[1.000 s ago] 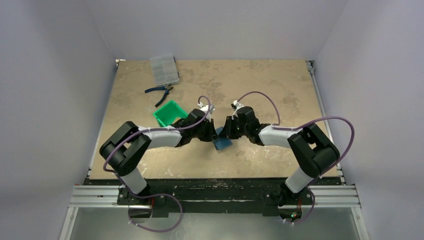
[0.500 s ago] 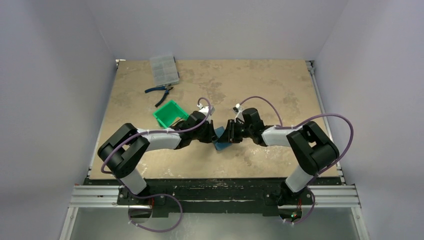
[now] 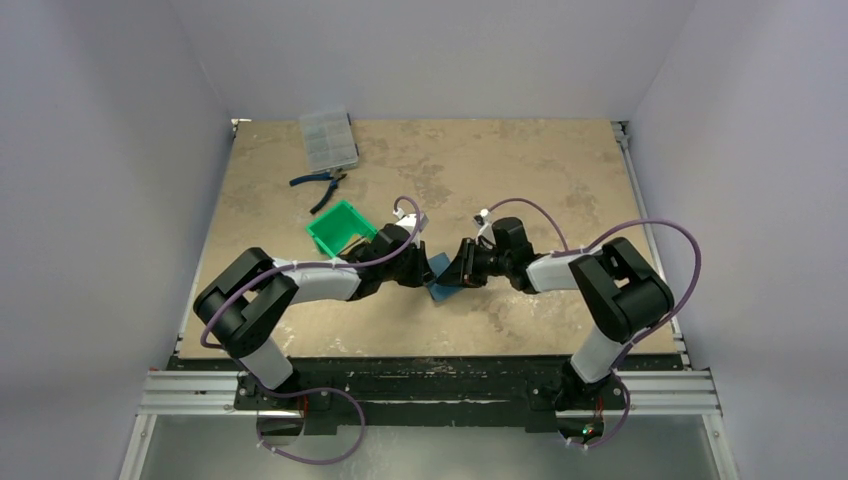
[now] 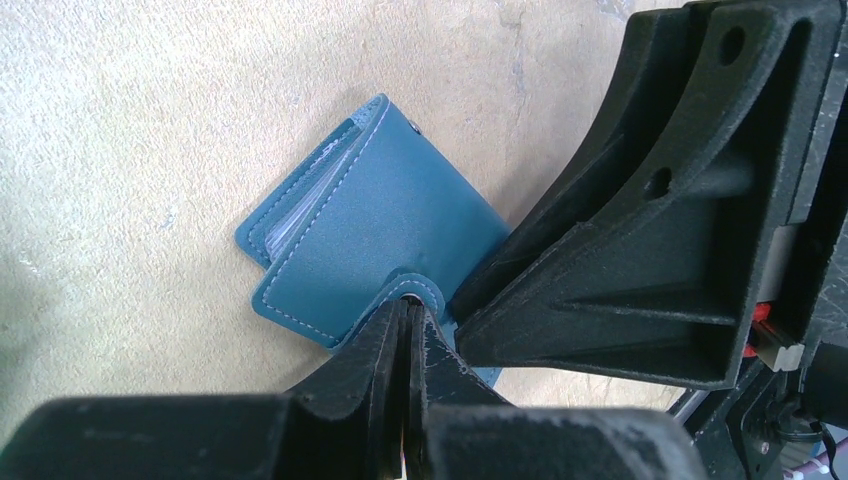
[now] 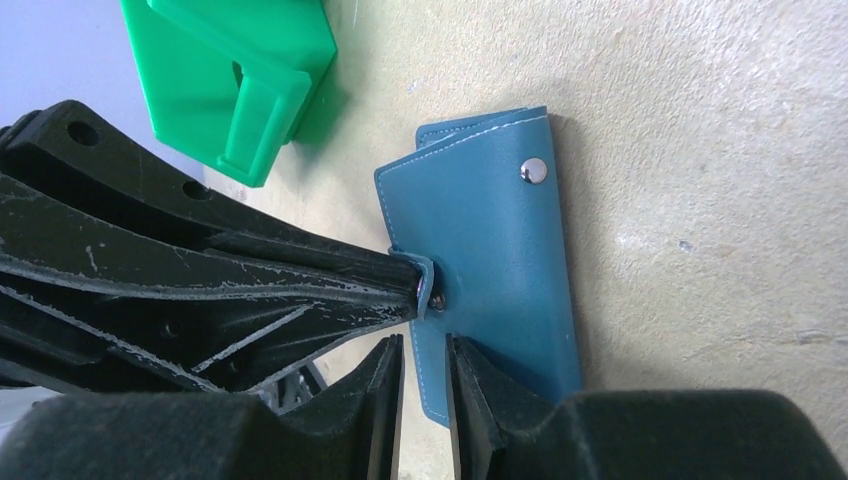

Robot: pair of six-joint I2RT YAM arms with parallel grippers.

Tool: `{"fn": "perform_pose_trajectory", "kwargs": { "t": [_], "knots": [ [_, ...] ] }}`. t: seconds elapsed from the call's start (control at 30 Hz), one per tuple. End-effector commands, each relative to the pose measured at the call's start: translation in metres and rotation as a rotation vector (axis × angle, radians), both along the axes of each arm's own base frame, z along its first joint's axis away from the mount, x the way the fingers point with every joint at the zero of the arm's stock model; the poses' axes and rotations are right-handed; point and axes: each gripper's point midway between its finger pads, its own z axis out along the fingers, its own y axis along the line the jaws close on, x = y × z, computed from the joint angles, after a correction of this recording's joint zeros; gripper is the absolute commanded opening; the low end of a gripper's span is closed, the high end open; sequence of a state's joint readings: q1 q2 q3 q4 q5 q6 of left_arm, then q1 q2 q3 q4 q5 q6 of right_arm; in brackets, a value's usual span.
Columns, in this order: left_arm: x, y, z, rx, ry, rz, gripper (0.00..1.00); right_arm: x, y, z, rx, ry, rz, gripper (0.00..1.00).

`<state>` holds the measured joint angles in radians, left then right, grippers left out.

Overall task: Put the credit cards into the card holder
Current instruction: Close the card holder.

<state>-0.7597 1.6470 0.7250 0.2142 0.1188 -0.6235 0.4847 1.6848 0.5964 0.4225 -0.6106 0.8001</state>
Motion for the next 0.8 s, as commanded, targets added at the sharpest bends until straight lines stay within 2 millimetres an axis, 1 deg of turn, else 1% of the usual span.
{"fn": "perform_pose_trajectory", "kwargs": {
  "t": [0.0, 0.07, 0.13, 0.17, 0.23, 0.33, 0.4, 0.43, 0.5, 0.67, 0.77],
  "knots": [
    [-0.059, 0.051, -0.064, 0.244, 0.219, -0.052, 0.0, 0.007, -0.005, -0.014, -0.041, 0.032, -0.042, 0.3],
    [-0.06, 0.052, -0.064, 0.244, 0.221, -0.051, 0.0, 0.009, -0.004, -0.014, -0.038, 0.037, -0.057, 0.26],
    [-0.06, 0.052, -0.064, 0.243, 0.22, -0.051, 0.0, 0.011, -0.004, -0.014, -0.023, 0.05, -0.074, 0.19],
    [-0.06, 0.053, -0.064, 0.244, 0.22, -0.053, 0.0, 0.013, -0.004, -0.012, -0.008, 0.052, -0.082, 0.18],
    [-0.06, 0.053, -0.064, 0.244, 0.218, -0.054, 0.0, 0.016, -0.003, -0.012, 0.0, 0.058, -0.09, 0.19],
    [-0.061, 0.054, -0.064, 0.245, 0.217, -0.055, 0.0, 0.019, -0.001, -0.009, 0.009, 0.056, -0.089, 0.24],
    [-0.061, 0.053, -0.064, 0.243, 0.22, -0.055, 0.0, 0.021, 0.0, -0.008, 0.012, 0.056, -0.09, 0.25],
    [-0.057, 0.049, -0.062, 0.225, 0.202, -0.055, 0.0, 0.022, 0.0, -0.007, 0.012, 0.053, -0.093, 0.26],
    [-0.055, 0.047, -0.061, 0.215, 0.195, -0.055, 0.0, 0.025, 0.0, -0.006, 0.009, 0.05, -0.097, 0.27],
    [-0.054, 0.045, -0.057, 0.203, 0.186, -0.061, 0.0, 0.03, 0.002, -0.003, 0.015, 0.05, -0.105, 0.26],
    [-0.053, 0.043, -0.053, 0.192, 0.171, -0.065, 0.0, 0.032, 0.003, -0.005, 0.012, 0.056, -0.105, 0.21]
  ]
}}
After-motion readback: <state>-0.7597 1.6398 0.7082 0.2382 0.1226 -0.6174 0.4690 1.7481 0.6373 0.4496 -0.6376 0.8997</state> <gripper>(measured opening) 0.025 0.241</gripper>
